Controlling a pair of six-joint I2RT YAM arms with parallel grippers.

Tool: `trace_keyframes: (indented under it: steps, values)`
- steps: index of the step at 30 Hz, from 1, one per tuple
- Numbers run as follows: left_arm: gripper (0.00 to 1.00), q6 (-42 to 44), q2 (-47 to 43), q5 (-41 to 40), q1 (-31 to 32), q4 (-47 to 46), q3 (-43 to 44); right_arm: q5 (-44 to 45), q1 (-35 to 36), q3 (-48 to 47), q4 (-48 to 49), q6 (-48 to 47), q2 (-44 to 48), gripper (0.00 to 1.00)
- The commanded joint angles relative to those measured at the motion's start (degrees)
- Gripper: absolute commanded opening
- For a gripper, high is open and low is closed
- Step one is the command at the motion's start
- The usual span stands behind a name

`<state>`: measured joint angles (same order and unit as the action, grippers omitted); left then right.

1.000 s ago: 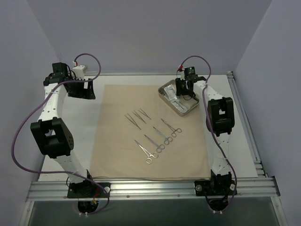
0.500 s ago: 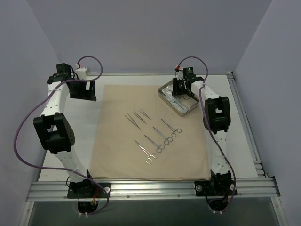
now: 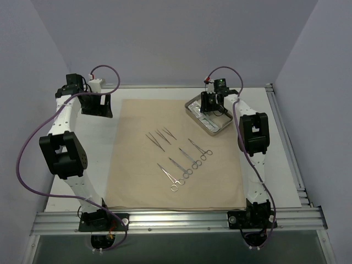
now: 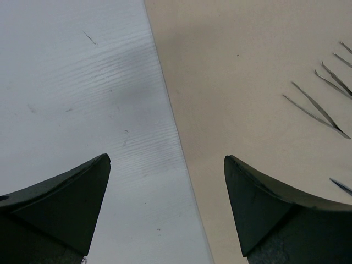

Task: Open and lay out the surgical kit
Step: Pick up the medical item from the container.

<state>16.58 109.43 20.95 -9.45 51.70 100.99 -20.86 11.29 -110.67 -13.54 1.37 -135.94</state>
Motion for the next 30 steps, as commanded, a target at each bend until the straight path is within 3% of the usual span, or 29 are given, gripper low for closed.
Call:
trace_keyframes:
  steps: [1,15,21,25,28,30]
  values:
    - [0.94,-0.1,-0.2,0.2,0.0,0.2,3.2,-0.3,0.0,0.0,-2.8,-0.8,4.4,0.35]
    - [0.94,0.1,-0.6,-0.1,0.0,0.2,3.2,0.4,0.5,4.3,-2.5,0.0,6.5,0.33]
    - [0.94,0.2,-0.7,-0.3,0.0,0.2,3.1,-1.5,0.6,3.1,-3.4,0.7,4.1,0.17]
    - [0.94,0.5,-0.6,-0.5,0.0,0.3,3.1,-3.0,0.6,3.3,-3.3,0.8,3.9,0.16]
    - [0.94,0.4,-0.5,-0.5,0.0,0.2,3.2,-3.9,0.5,3.0,-3.2,0.7,3.8,0.18]
    - [0.94,0.5,-0.5,-0.4,0.0,0.2,3.2,-5.1,0.5,2.5,-3.9,0.5,2.7,0.29]
